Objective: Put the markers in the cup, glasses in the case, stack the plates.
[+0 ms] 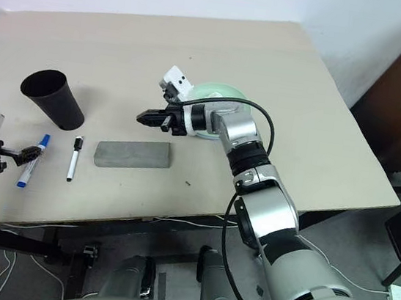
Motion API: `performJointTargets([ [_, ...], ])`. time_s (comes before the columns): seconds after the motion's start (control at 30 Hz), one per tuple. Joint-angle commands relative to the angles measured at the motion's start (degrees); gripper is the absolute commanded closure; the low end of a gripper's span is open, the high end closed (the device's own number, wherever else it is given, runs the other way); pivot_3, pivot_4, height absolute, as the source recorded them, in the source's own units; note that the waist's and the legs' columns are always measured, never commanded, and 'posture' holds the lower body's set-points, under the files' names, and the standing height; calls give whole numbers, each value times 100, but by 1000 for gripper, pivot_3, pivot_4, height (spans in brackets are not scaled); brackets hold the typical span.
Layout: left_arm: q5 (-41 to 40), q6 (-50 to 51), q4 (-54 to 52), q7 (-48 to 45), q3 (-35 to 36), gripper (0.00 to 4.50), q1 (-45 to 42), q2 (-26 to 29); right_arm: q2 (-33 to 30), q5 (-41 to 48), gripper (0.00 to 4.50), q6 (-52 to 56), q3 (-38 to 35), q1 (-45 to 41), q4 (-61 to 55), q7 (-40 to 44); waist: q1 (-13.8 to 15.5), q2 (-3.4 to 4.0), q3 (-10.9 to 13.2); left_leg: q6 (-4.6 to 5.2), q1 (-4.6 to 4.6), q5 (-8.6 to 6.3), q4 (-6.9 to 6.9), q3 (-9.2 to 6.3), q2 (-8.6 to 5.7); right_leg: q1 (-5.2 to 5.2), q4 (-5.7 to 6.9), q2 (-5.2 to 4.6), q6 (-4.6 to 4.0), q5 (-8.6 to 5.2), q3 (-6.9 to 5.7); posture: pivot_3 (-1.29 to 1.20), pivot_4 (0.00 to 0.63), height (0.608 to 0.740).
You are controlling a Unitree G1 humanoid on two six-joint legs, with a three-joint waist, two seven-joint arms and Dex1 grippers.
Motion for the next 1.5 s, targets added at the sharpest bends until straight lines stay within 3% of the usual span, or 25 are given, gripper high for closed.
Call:
performJointTargets([
  [0.03, 128, 534, -5, -22, -171, 0, -147, 141, -31, 76, 4448, 60, -70, -116, -156, -31, -4, 0, 0, 0, 0, 0, 0, 0, 0, 0, 0, 0, 0, 0, 0, 0, 150, 733],
  [0.27, 186, 1216, -54, -268, -429, 0, -260, 345, -102, 68, 4448, 216, -55, -128, -170, -63, -6, -1, 0, -1, 2, 0, 0, -1, 0, 0, 4, 0, -2, 1, 1, 0, 150, 733],
  [0.5, 364, 1365, 61, -302, -447, 0, -354, 174, -143, -11, 4448, 154, -22, -114, -87, -173, -10, -1, 0, -1, 4, 0, -1, -2, 0, 0, 4, 2, -2, 1, 1, 0, 150, 733],
  [0.6, 486, 1385, 109, -242, -396, 550, -410, 65, -145, -54, 4500, 90, -1, -94, -55, -215, -2, -1, 0, -1, 7, 0, 0, -2, -1, 1, 8, 1, -2, 1, 2, 0, 150, 733],
  [0.93, 751, 1520, 176, -282, -274, 3803, -406, 148, -150, -82, 4500, 42, -33, -124, 101, -301, -56, -1, -1, 0, 21, 0, 0, -35, -1, 3, 23, 26, -2, 1, 5, 0, 150, 733],
  [1.0, 798, 1513, 211, -310, -242, 4241, -389, 156, -160, -82, 4500, 32, -36, -124, 122, -303, -57, -1, -1, 1, 21, 1, 0, -42, -1, 3, 23, 33, -2, 1, 7, 0, 150, 733],
  [1.27, 1328, 1100, 555, 58, 4, 4241, -635, 27, -242, 182, 4500, -45, -165, 19, -296, 10, -45, -1, -1, 2, 20, 1, 1, -65, 0, 2, 25, 48, -6, 3, 7, 0, 150, 733],
  [1.5, 2017, -352, 814, 584, 612, 4241, -764, -262, -278, 715, 4500, -57, -469, 433, -1087, 216, 24, -2, -1, 1, 15, 1, 2, -69, -1, 2, 25, 44, -7, 5, 4, 0, 150, 733],
])
